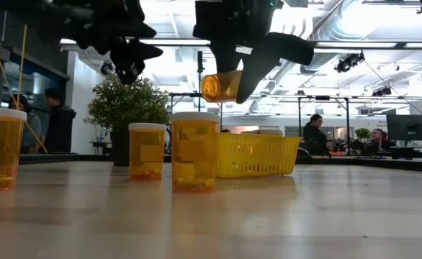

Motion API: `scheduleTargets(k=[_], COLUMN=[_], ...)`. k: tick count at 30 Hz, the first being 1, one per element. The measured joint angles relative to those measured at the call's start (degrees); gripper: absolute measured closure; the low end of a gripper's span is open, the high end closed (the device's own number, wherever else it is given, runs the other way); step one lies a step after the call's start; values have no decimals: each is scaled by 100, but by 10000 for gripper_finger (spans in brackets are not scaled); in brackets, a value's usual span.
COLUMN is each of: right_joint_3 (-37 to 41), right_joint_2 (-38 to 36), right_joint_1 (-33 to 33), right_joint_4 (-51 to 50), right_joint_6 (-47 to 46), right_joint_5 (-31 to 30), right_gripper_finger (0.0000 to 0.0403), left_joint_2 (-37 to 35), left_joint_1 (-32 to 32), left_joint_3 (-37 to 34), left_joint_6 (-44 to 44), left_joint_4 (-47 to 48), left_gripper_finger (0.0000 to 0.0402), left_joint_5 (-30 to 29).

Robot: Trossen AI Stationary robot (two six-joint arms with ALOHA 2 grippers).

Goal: Pick and place pill bottles into a basket
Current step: Adjust the orange pill bottles

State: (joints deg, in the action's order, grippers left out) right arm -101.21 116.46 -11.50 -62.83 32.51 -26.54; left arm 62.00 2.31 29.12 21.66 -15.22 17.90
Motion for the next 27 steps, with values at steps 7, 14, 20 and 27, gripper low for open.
scheduleTargets(k=[7,14,20,27], right_joint_3=[0,0,0,0], right_joint_2=[0,0,0,-14], right_joint_1=[-151,-235,-257,-255], right_joint_4=[-15,38,238,234], right_joint_6=[113,208,455,507], right_joint_5=[-917,-1339,-1319,-1393], right_gripper_finger=[233,219,233,214], left_joint_2=[27,500,1267,1726], left_joint_1=[307,650,750,747], left_joint_3=[-120,-117,189,592], left_joint_6=[36,401,560,408], left_joint_4=[-286,-510,-861,-865], left_gripper_finger=[218,155,46,12], left_joint_5=[96,556,640,793])
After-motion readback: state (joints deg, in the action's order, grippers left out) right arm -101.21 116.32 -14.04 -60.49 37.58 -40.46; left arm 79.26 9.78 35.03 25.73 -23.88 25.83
